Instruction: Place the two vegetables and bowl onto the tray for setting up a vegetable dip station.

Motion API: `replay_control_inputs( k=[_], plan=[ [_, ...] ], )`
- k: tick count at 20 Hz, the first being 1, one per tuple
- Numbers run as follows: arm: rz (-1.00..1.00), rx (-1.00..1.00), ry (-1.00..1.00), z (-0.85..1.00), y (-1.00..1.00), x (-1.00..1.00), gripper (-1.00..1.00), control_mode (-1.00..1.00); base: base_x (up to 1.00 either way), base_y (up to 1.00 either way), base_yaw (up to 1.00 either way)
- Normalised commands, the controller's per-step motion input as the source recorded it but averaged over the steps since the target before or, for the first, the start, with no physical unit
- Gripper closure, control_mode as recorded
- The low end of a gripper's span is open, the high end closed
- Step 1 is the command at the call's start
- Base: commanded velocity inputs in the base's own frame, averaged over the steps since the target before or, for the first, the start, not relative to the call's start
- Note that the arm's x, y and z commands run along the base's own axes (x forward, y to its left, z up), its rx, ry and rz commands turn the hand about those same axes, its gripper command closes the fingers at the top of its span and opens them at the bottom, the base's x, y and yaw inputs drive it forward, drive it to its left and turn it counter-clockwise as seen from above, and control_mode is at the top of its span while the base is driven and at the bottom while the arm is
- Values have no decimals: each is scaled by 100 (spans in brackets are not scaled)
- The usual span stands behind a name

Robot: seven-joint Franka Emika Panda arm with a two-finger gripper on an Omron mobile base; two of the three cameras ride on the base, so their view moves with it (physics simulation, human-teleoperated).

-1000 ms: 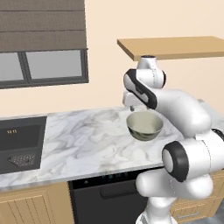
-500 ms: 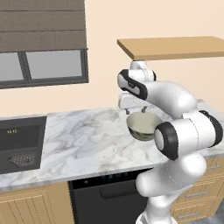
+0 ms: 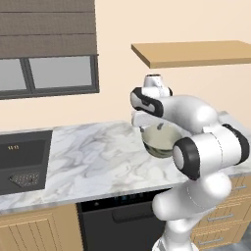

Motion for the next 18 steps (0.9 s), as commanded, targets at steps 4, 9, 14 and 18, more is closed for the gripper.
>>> replay_control_inputs(
  k=[4, 9, 14, 18],
  plan=[
    [-5, -4, -18, -31, 0, 3, -100, -100, 0, 0, 0],
    [-6, 0, -5, -29, 0, 16, -100, -100, 0, 0, 0],
    [-4, 0, 0, -29, 1, 22, -100, -100, 0, 0, 0],
    [-4, 0, -3, -25, 6, 22, -100, -100, 0, 0, 0]
  ],
)
